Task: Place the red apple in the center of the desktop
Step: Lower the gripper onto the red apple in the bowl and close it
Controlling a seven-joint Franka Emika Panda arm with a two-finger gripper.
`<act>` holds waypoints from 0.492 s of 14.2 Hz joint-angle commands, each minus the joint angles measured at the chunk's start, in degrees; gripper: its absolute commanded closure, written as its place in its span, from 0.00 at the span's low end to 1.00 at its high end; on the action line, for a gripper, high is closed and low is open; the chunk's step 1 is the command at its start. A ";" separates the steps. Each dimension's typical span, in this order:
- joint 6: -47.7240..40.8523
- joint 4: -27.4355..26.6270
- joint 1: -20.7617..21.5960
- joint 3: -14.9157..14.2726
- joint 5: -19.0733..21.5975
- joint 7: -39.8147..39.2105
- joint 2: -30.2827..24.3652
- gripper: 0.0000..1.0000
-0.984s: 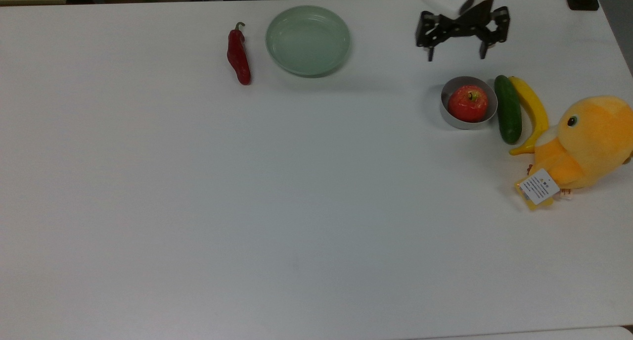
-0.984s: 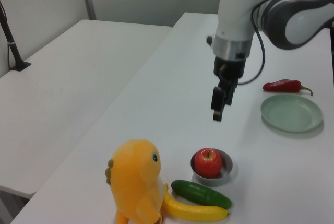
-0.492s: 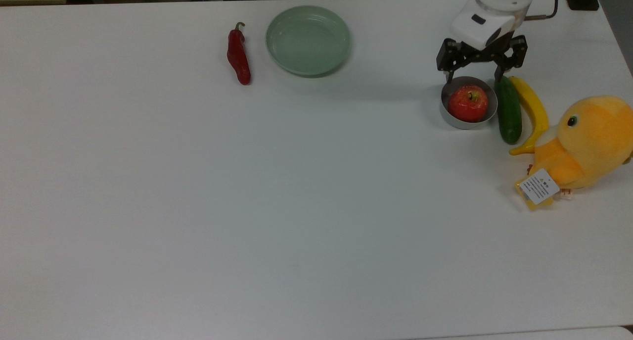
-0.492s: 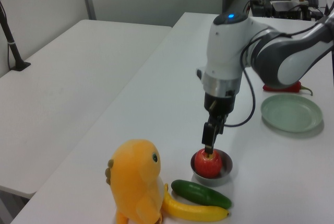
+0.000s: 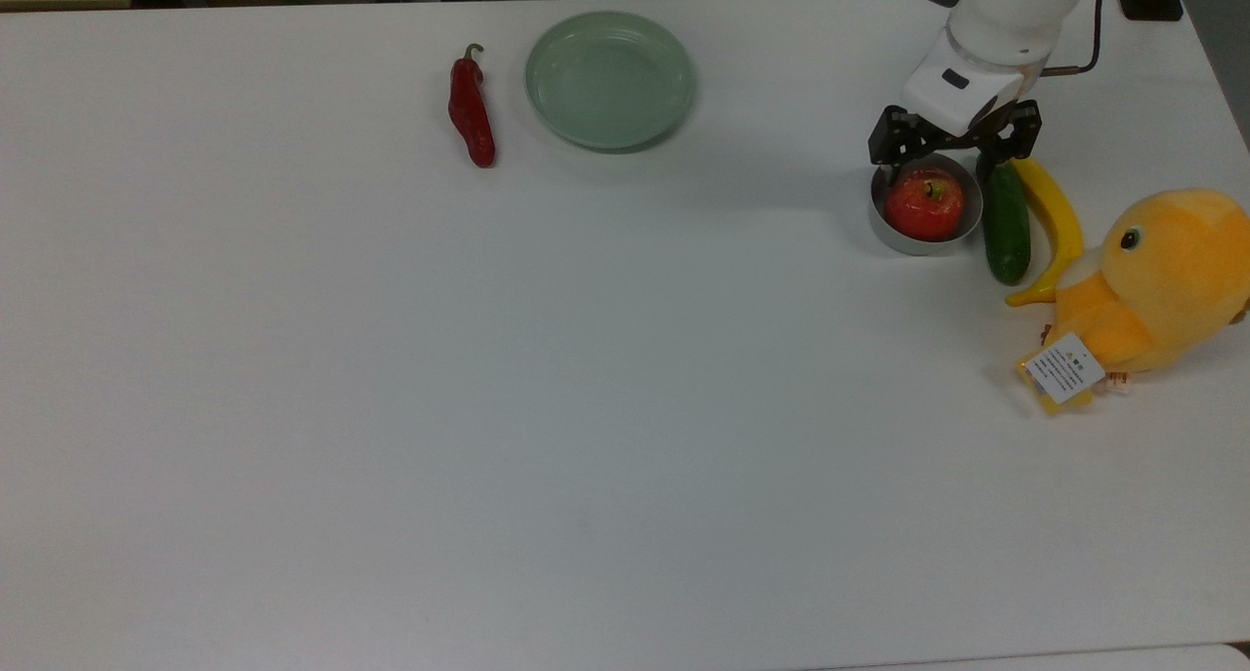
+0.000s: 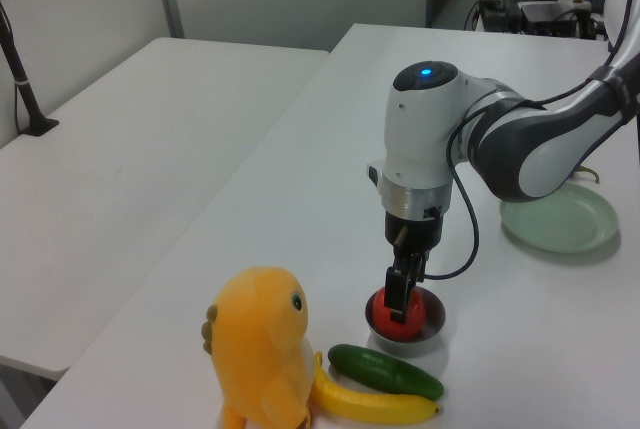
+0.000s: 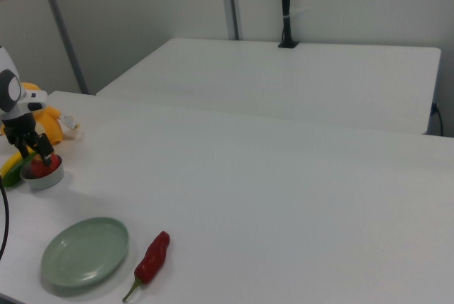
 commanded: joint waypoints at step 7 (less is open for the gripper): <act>0.27 5.12 1.27 -1.34 -2.38 1.70 4.48 0.00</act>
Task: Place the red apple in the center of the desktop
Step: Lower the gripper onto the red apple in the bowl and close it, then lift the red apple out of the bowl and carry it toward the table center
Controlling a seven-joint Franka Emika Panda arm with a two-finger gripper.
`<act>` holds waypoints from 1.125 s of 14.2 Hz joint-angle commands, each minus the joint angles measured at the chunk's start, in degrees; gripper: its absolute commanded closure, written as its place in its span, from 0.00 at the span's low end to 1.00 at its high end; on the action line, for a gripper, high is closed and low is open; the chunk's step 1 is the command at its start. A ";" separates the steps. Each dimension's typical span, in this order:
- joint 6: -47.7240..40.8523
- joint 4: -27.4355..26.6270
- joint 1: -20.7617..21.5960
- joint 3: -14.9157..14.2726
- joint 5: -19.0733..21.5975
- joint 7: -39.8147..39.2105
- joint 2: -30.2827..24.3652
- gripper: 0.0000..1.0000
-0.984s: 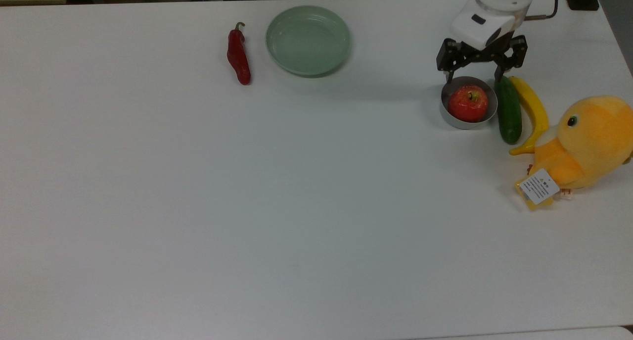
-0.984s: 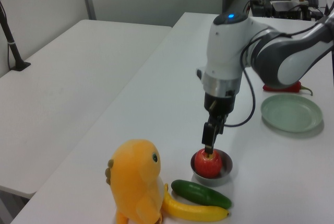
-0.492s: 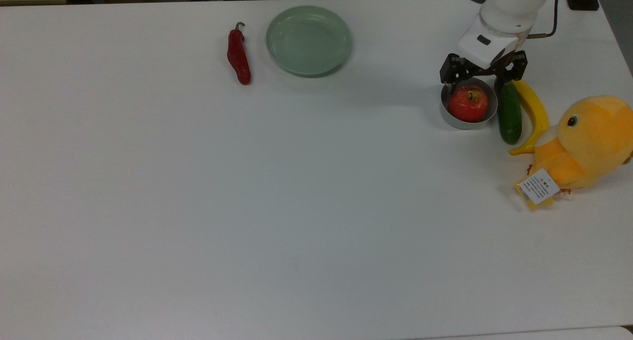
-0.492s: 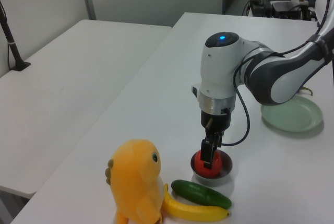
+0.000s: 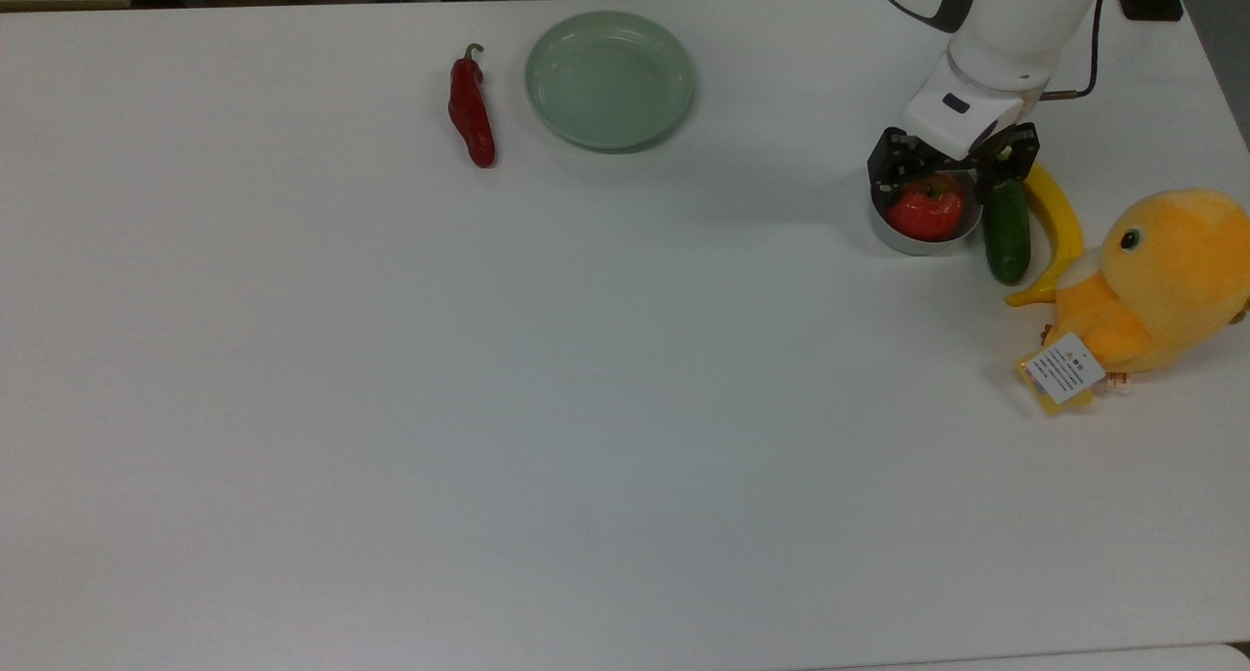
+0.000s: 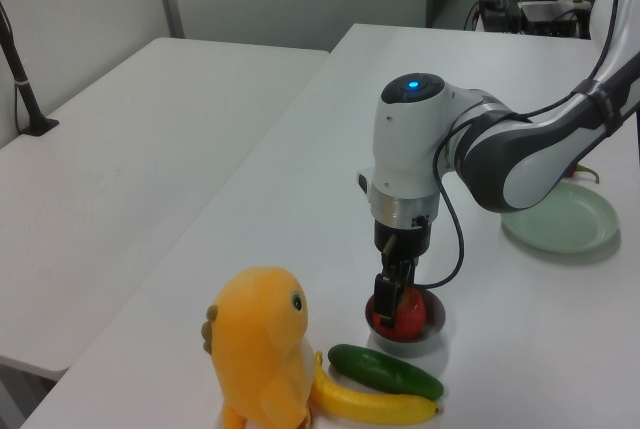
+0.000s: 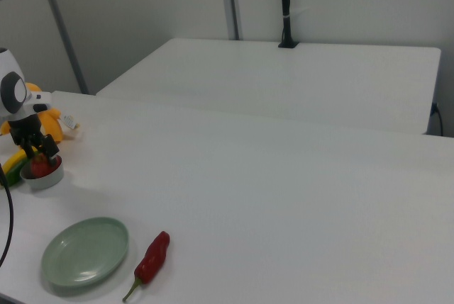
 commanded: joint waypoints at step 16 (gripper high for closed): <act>-2.92 -5.58 -9.09 -0.86 -0.28 -0.80 -16.66 0.84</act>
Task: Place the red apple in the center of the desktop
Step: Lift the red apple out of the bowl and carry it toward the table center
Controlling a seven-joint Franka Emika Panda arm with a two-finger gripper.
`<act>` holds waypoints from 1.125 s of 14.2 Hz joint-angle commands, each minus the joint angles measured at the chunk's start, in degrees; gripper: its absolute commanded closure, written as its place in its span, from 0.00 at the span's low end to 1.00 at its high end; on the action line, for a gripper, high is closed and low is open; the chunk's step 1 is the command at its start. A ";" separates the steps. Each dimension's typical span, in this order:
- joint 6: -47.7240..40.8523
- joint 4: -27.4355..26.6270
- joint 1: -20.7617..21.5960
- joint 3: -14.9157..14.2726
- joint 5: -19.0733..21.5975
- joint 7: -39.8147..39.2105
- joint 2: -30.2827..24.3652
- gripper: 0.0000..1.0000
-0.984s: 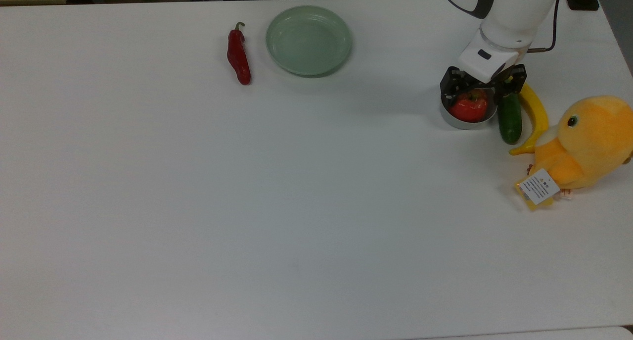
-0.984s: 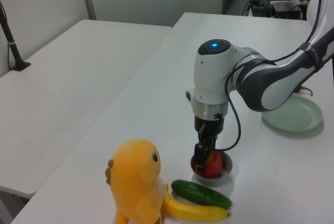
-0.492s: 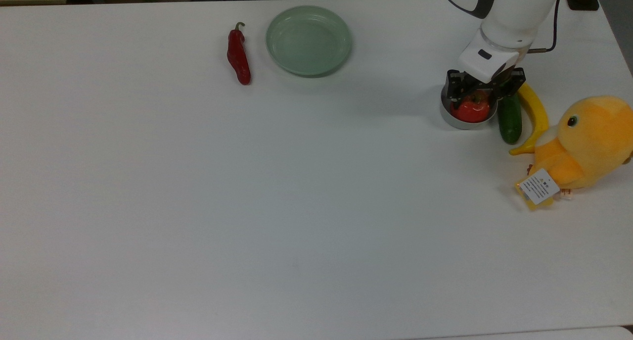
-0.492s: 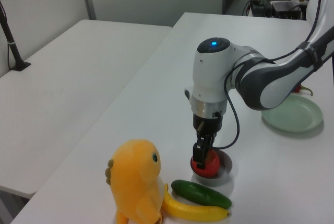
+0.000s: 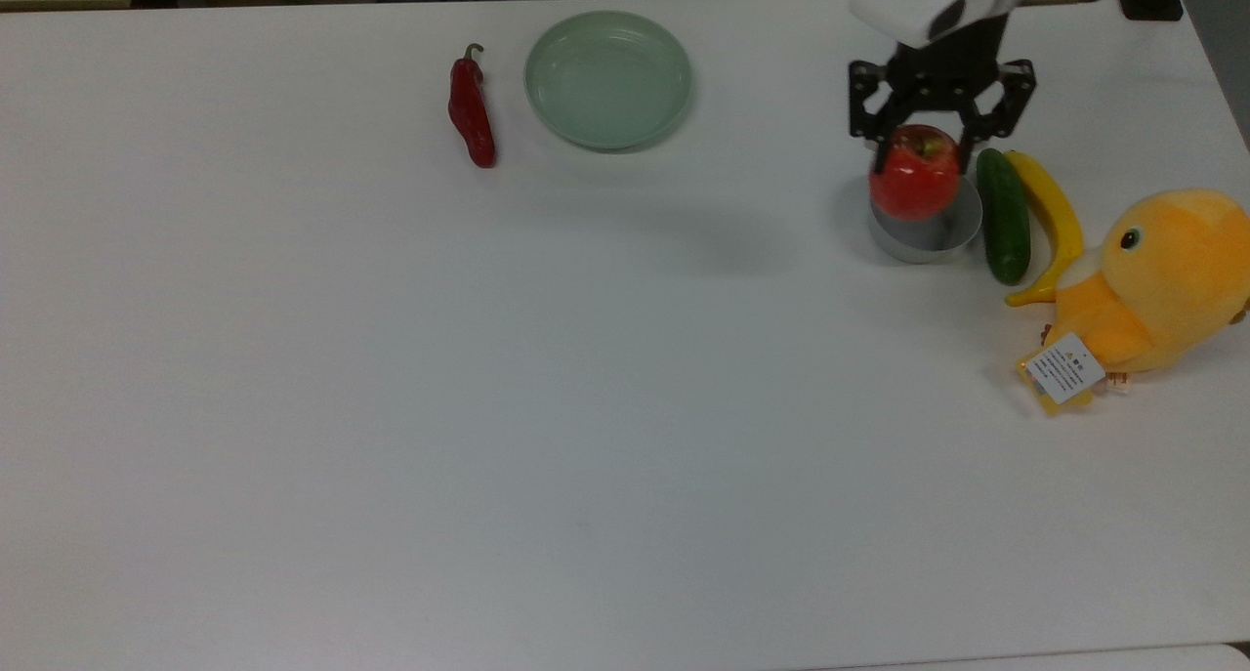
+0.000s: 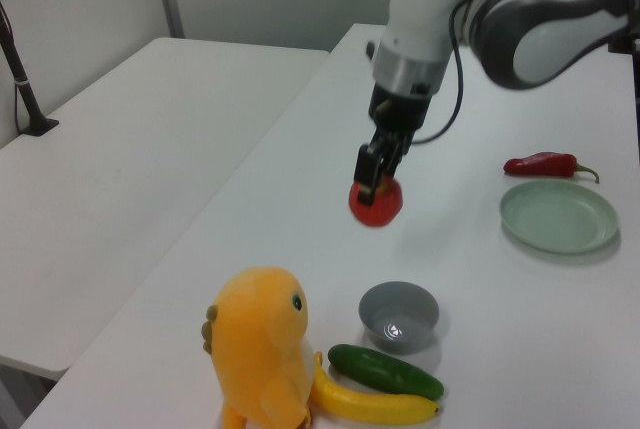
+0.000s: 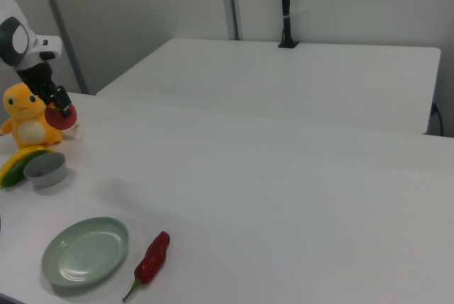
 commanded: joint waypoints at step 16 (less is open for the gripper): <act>-2.59 -16.27 -16.55 -12.11 2.13 -27.55 -8.62 0.84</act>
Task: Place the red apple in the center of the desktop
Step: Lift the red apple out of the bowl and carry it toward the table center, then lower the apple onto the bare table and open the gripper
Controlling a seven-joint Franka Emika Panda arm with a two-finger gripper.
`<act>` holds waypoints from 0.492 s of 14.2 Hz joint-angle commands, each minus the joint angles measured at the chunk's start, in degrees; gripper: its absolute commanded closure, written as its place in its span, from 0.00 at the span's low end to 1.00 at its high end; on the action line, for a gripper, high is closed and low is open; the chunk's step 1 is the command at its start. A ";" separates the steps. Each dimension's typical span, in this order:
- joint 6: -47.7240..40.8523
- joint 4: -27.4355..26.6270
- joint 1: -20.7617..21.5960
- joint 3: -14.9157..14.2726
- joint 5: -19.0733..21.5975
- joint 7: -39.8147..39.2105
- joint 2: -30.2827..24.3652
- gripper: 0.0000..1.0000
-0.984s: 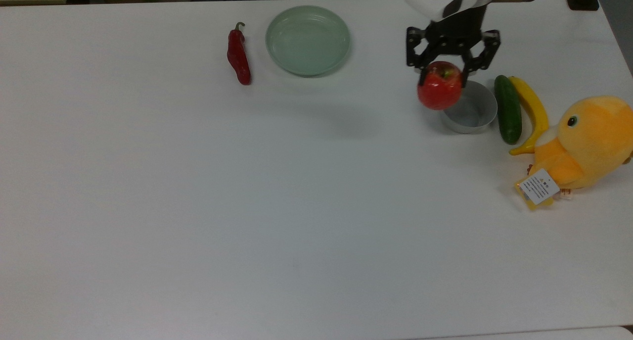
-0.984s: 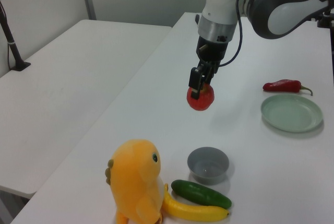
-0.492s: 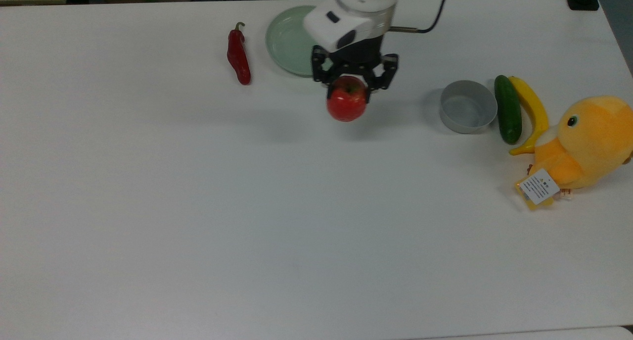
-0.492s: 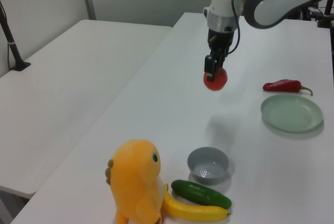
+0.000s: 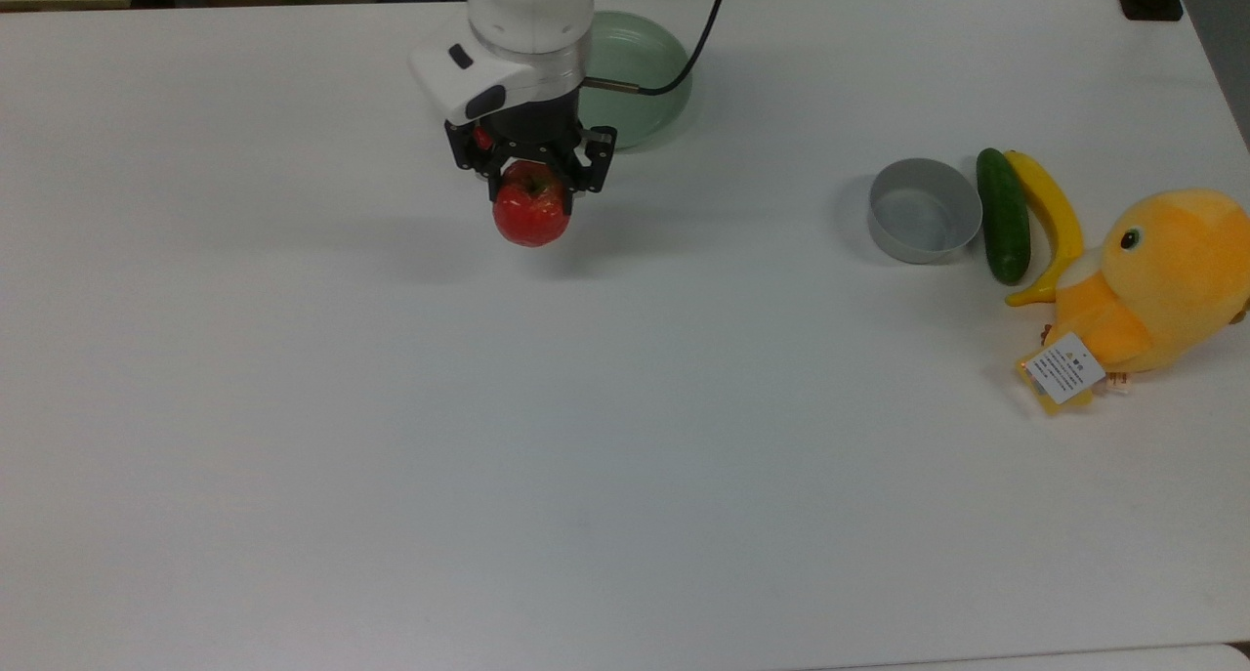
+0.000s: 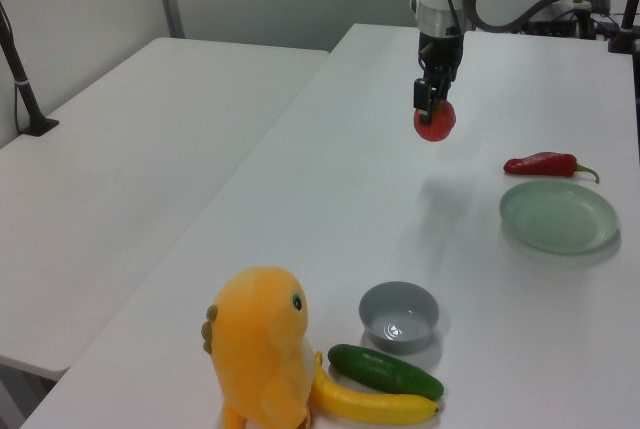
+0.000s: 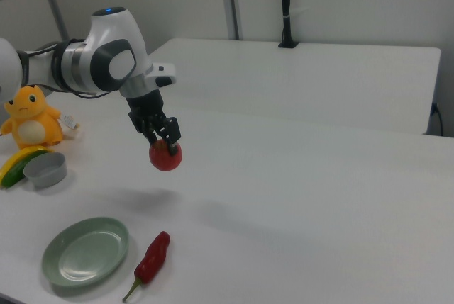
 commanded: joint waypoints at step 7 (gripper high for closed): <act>5.34 -4.04 -0.28 0.77 1.40 -1.74 3.45 0.83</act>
